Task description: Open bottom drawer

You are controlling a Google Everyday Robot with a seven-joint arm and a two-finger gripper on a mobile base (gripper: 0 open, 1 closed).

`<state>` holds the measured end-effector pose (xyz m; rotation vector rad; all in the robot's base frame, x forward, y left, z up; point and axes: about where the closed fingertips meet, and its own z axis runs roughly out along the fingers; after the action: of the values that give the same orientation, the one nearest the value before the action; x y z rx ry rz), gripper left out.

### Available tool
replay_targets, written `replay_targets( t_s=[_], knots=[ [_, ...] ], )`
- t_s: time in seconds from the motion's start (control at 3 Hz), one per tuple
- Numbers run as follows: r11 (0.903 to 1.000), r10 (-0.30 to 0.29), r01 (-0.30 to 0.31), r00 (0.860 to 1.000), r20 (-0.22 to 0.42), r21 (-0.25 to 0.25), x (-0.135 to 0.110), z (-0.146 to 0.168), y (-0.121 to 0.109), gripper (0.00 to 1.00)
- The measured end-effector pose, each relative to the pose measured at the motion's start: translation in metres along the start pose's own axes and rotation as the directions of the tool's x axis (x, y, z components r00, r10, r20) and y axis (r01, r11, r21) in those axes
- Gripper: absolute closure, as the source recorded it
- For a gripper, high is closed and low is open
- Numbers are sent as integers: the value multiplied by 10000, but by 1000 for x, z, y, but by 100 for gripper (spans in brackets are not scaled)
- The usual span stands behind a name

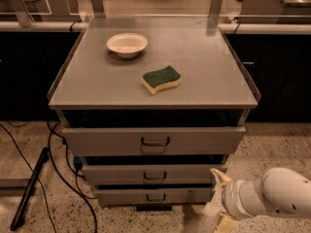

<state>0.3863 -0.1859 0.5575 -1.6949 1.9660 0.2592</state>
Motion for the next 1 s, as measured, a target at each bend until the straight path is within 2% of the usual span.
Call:
replay_targets(
  t_s=[0.33,1.0],
  knots=[
    [9999,-101,101,9999,-7,112,19,39,-6,0],
    [9984,279,-307,9978,-593,-466,64,115,-2,0]
  ],
)
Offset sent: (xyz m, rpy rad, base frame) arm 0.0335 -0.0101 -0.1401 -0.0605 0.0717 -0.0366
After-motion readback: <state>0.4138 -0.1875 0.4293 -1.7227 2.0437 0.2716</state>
